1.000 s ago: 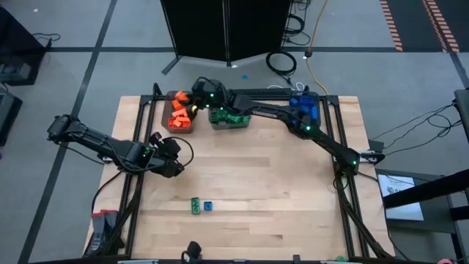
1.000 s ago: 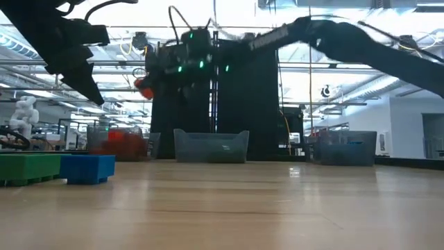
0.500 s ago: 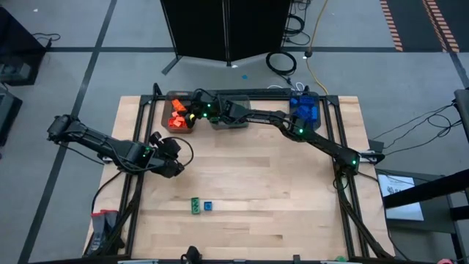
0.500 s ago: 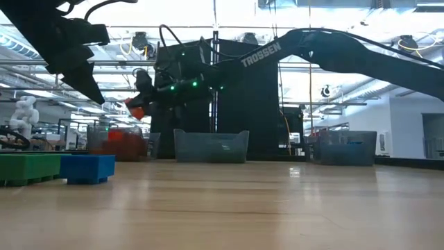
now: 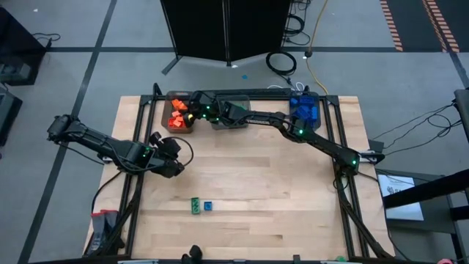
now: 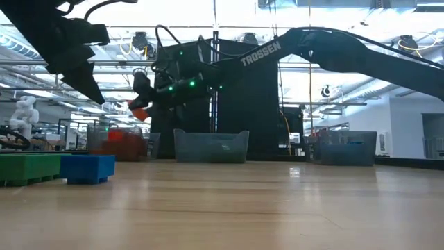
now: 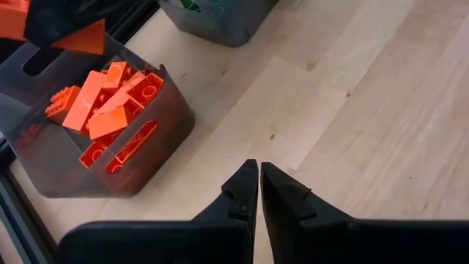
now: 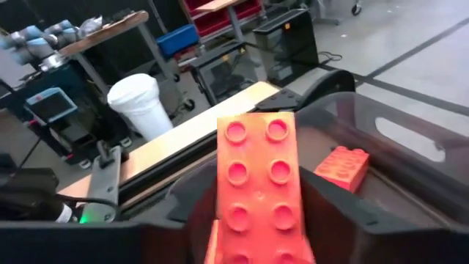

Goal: Sort blocks
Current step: Put the orange game piece into the left black bin, then put the green piece into the middle black bin

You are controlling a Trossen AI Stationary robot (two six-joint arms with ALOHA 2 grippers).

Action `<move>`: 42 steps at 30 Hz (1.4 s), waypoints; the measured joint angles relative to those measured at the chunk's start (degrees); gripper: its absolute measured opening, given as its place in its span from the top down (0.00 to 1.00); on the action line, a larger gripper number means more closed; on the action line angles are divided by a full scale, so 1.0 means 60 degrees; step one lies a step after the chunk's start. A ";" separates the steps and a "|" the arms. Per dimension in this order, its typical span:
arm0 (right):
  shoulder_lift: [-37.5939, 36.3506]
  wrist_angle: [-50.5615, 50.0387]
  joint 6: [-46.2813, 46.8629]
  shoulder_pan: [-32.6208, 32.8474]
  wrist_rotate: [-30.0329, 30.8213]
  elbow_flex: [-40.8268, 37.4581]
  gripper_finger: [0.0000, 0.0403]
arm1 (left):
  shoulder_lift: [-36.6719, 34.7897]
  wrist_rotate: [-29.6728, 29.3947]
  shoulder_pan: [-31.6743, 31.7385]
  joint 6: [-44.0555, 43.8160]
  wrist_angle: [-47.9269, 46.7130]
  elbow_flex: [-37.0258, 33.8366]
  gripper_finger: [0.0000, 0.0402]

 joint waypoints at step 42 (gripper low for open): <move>-0.4412 -1.1062 -0.5705 0.4541 0.0079 0.0208 0.60 | -0.0004 0.0094 -0.0029 0.0330 -0.0040 0.0000 0.94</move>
